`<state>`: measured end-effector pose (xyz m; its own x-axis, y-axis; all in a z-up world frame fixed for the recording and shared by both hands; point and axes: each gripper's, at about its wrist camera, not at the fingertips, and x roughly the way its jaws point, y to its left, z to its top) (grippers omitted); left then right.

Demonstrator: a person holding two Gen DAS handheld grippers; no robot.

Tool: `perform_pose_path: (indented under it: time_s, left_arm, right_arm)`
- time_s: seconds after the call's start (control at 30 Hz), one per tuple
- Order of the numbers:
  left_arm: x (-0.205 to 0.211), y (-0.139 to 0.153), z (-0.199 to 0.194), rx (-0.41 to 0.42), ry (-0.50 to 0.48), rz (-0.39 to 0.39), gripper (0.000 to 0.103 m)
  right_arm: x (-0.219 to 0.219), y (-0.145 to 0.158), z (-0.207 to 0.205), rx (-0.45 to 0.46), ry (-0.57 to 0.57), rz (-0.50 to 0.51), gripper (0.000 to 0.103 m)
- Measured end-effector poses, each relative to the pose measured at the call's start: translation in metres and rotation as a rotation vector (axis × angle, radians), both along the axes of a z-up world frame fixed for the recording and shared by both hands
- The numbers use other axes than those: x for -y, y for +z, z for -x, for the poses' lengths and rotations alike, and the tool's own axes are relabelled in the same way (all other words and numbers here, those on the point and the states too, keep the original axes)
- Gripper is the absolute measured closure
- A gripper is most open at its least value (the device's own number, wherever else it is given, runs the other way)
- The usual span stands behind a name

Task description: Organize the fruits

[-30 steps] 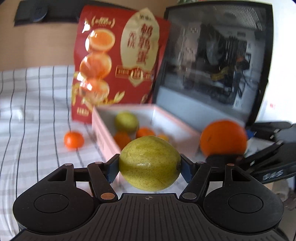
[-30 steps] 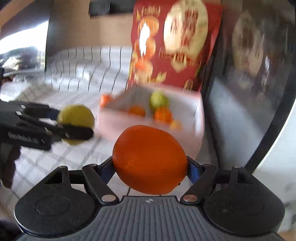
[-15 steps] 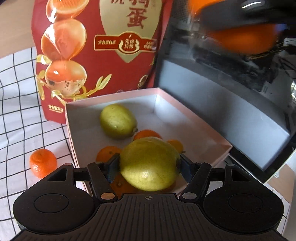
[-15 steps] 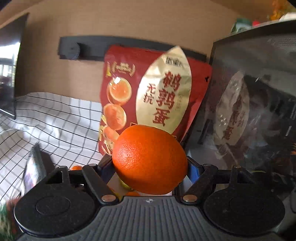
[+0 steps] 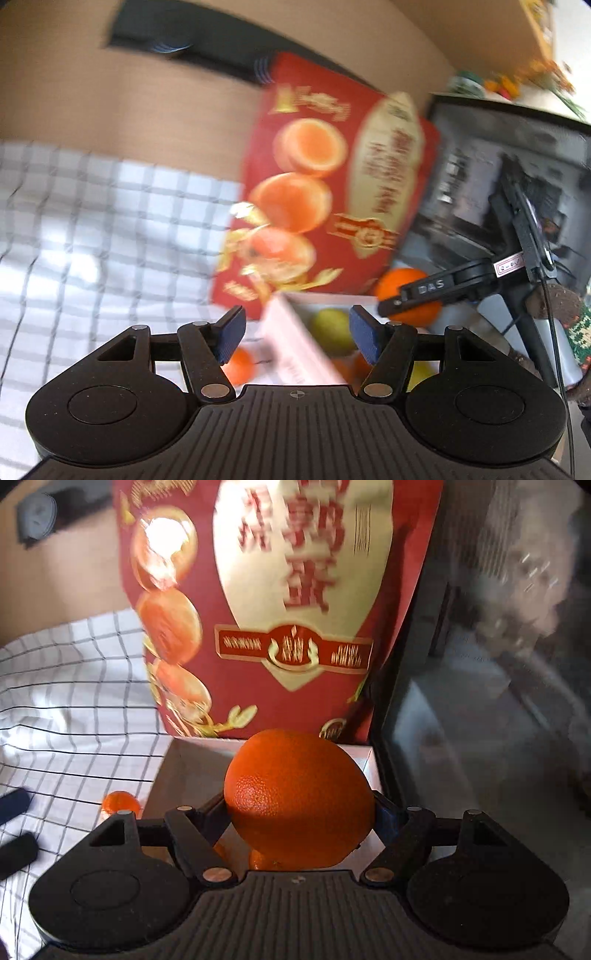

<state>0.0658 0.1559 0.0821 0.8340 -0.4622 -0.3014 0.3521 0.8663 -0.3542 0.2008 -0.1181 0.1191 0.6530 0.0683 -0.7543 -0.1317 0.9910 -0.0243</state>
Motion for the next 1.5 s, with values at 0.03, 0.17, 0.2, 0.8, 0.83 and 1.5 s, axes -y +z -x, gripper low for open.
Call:
perform_pose_path:
  time_s: [0.03,0.17,0.2,0.8,0.83,1.5]
  left_arm:
    - [-0.009,-0.008,-0.002,-0.015,0.008,0.02,0.036]
    - [-0.036,-0.03,-0.013,-0.112,0.063,0.085,0.036]
    - [-0.042,-0.029,-0.017,-0.109,0.073,0.11,0.036]
    - [-0.043,-0.031,-0.012,-0.085,0.11,0.064,0.036]
    - [-0.044,-0.031,-0.012,-0.085,0.11,0.066,0.036]
    - [-0.093,-0.028,0.003,-0.094,0.466,0.061,0.036]
  right_arm:
    - [-0.001,-0.004,-0.006,-0.021,-0.014,0.002,0.025]
    - [0.005,-0.024,-0.029,-0.143,-0.079,-0.067,0.025]
    - [0.008,-0.029,-0.033,-0.187,-0.094,-0.098,0.025]
    - [0.001,0.02,0.011,0.114,-0.02,-0.12,0.024]
    - [0.006,0.029,0.018,0.185,-0.025,-0.163,0.024]
    - [-0.159,-0.036,0.031,0.041,0.286,0.036,0.039]
